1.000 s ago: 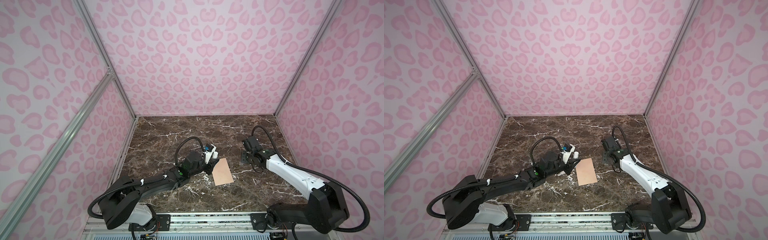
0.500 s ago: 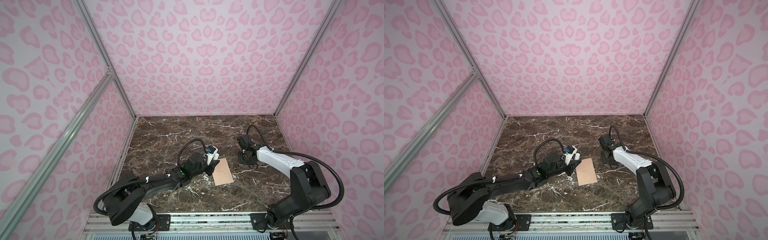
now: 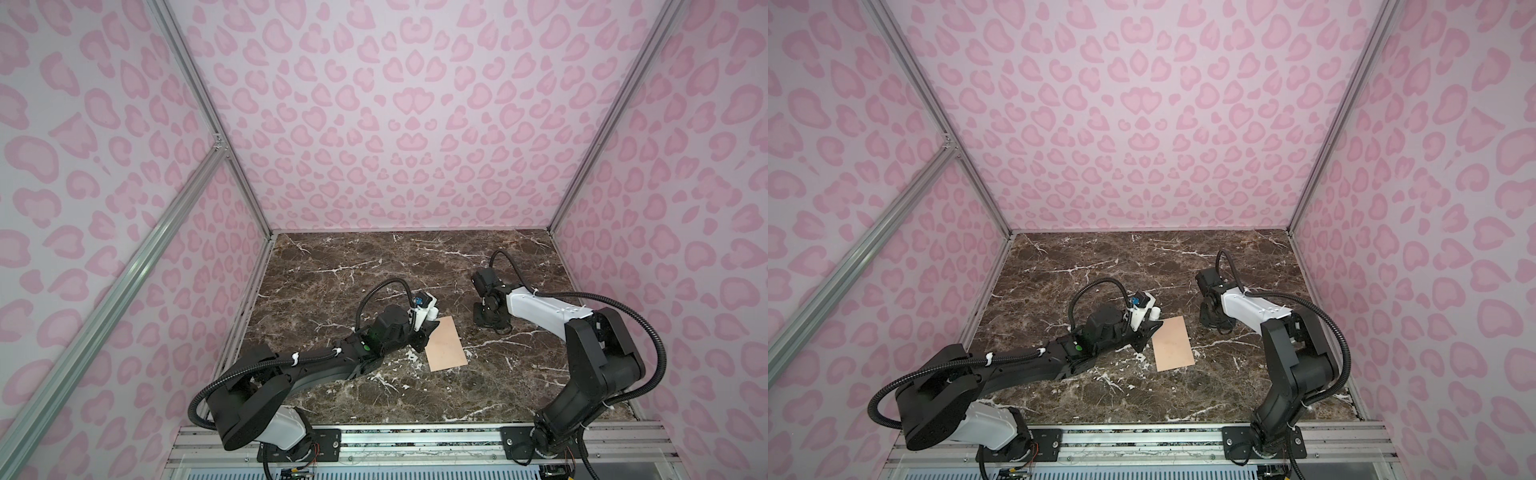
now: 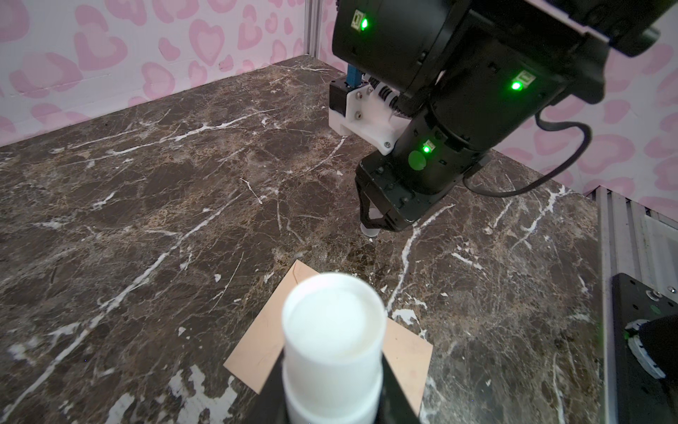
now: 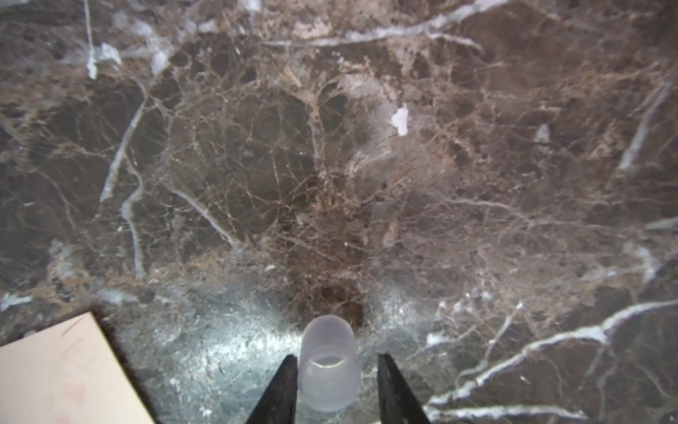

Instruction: Place the letter into the envelope and seal it

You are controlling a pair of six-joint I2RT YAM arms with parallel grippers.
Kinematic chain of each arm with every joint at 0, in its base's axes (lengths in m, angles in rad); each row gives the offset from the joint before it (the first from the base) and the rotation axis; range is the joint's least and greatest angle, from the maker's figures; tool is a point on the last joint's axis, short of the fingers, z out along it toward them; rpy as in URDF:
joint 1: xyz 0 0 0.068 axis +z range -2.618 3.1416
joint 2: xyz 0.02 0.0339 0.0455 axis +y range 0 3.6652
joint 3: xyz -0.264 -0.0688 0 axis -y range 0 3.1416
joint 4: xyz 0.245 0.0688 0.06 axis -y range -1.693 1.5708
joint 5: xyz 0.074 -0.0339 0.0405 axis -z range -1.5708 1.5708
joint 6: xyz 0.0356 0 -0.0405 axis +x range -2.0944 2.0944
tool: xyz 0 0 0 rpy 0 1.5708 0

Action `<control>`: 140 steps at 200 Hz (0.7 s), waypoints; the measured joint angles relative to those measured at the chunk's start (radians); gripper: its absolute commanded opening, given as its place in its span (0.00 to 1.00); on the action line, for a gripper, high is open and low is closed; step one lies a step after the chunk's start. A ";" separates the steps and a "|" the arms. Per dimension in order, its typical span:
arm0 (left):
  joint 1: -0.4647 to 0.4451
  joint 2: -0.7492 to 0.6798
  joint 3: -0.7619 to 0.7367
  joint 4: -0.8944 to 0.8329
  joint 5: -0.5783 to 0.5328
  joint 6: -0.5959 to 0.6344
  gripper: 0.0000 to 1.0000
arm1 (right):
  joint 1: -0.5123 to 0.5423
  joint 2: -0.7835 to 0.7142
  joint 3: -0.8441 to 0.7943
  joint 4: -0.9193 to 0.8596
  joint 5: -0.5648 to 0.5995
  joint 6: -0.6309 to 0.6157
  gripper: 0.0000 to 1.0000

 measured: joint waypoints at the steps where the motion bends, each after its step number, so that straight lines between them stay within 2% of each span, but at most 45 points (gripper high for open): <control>1: 0.000 0.000 0.000 0.000 0.000 0.000 0.04 | 0.000 0.000 0.000 0.000 0.000 0.000 0.37; 140: 0.000 0.000 0.000 -0.003 -0.003 0.004 0.04 | -0.013 0.008 -0.002 0.012 -0.019 -0.005 0.28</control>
